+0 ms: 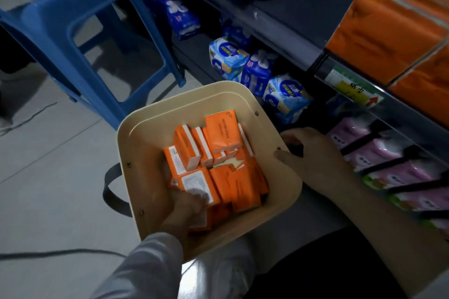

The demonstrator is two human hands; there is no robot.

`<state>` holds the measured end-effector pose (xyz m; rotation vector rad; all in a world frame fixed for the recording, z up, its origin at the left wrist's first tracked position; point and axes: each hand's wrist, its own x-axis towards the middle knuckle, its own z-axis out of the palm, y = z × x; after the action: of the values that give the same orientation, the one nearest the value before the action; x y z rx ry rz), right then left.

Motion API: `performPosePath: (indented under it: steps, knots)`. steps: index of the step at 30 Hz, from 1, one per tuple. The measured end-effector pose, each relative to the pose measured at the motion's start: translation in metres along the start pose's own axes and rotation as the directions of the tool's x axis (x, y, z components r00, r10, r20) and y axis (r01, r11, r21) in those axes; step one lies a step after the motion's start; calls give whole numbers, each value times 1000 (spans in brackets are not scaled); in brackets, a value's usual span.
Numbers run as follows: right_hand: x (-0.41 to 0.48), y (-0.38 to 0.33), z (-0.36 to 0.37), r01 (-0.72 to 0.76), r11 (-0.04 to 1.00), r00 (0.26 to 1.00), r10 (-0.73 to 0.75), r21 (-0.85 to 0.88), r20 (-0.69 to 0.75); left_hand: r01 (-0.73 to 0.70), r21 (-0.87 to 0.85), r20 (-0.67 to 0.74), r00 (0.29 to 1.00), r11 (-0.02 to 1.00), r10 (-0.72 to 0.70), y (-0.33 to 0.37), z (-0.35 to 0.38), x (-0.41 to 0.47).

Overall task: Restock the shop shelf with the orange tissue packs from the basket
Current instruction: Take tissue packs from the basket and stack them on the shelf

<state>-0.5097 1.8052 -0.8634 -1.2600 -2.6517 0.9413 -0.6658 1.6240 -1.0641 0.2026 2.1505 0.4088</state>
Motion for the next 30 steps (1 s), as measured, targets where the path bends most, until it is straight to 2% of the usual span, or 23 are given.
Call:
performPosePath:
  steps: [1,4,6,8,10,12,14,16,17,19,21,23,25,26,28,30]
  knots:
    - [0,1,1,0,1000,1000,0,-1,0,-50,19,-6,999,999,50,-2,3,6]
    - [1,5,3,-11,1000,1000,11,-7,21,-20,-73,28,999,997,22,0,3,10]
    - [1,6,3,-37,999,999,36,17,39,4,-147,1,1000,989,-3,11,-5,0]
    - [1,4,3,-66,997,996,63,51,57,-64,-118,-76,996,991,55,21,-14,-12]
    - [2,2,2,-105,991,992,99,79,82,-240,-54,-229,948,969,222,27,-22,-31]
    - [2,0,2,-165,980,982,153,112,111,-502,2,-396,794,865,462,29,-26,-55]
    - [1,-3,2,-256,932,963,222,258,152,-738,119,-471,547,664,692,31,-28,-79]
    - [-4,-11,-1,-386,787,920,289,482,265,-831,305,-439,311,466,843,40,-32,-101]
    - [-7,-15,-3,-445,701,893,303,558,333,-838,379,-418,224,393,881,43,-33,-107]
    - [-13,-17,-6,-503,616,859,279,606,430,-826,475,-410,97,303,907,51,-35,-113]
    - [-20,-16,-9,-499,612,847,195,614,495,-818,516,-400,33,255,916,61,-35,-117]
    - [-25,-15,-13,-475,612,856,157,632,492,-817,542,-370,-21,198,929,68,-35,-121]
    - [-27,-11,-16,-445,604,882,171,661,438,-814,552,-343,-23,182,939,73,-36,-122]
    - [-26,-9,-17,-425,608,898,194,670,395,-811,543,-349,20,219,937,74,-36,-120]
    - [-23,-1,-17,-384,645,923,268,661,275,-802,458,-429,179,384,886,75,-35,-114]
    - [-19,6,-20,-335,711,935,330,618,128,-760,297,-487,400,577,777,74,-32,-102]
